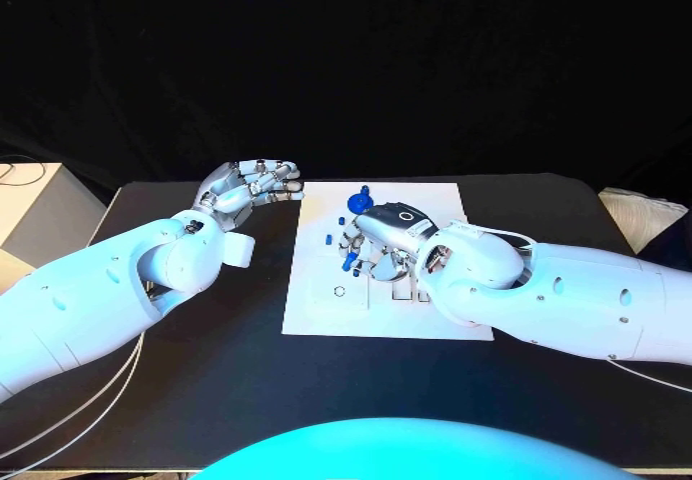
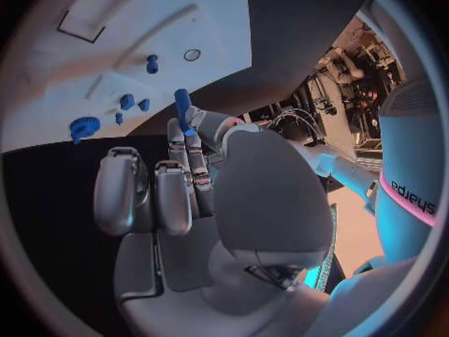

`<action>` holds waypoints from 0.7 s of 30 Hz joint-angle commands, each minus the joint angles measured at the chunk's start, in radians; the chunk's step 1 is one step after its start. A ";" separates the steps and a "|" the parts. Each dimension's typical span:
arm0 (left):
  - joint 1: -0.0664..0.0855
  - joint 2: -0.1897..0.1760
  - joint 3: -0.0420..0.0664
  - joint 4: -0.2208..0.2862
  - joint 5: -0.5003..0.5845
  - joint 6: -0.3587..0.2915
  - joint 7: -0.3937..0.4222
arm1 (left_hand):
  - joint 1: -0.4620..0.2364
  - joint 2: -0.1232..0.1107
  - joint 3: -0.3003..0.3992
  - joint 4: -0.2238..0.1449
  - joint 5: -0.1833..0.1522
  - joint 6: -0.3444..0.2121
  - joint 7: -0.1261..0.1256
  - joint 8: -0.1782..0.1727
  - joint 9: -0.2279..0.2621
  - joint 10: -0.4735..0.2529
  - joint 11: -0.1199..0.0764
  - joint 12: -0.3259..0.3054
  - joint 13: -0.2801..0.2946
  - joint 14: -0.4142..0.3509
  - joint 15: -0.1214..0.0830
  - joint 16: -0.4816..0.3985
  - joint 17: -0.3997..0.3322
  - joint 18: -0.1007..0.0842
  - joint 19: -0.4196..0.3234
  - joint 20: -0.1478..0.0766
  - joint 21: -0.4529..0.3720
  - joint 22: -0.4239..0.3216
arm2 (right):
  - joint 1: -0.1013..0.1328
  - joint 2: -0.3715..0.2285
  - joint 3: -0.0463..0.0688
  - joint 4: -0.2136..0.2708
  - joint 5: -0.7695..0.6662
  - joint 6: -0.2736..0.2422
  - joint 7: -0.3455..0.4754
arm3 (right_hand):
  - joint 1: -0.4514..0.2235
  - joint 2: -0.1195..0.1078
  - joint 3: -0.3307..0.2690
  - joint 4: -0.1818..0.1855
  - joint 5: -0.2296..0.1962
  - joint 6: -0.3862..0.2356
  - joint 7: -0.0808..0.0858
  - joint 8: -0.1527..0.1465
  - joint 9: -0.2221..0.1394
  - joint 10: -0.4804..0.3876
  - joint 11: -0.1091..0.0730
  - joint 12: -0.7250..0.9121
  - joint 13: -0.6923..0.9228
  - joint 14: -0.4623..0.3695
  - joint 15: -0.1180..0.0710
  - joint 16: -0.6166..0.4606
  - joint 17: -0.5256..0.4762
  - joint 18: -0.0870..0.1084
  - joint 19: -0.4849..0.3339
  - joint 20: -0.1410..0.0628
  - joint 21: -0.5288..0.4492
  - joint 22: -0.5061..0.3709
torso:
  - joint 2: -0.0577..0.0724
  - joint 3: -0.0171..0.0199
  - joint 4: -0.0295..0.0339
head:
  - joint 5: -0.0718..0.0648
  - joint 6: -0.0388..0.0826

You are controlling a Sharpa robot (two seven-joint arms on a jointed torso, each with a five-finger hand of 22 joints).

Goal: Assemble the parts on the task board

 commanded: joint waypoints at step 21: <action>0.000 0.001 0.001 0.004 0.006 0.015 0.009 | 0.011 -0.002 -0.006 0.000 0.000 -0.004 0.000 0.004 -0.001 -0.009 0.000 0.005 0.001 -0.008 -0.001 -0.005 0.001 0.011 0.007 0.003 -0.005 -0.001 | -0.049 0.062 -0.013 -0.056 -0.097 0.032 -0.013 | 0.014 0.024 0.026 -0.022 0.013 0.005 0.000 0.003 0.003 0.047 -0.037 0.003 0.038 0.040 -0.007 0.004 0.000 -0.019 0.054 -0.007 0.001 0.118 | 0.001 0.0013 -0.0003 | 0.016 -0.013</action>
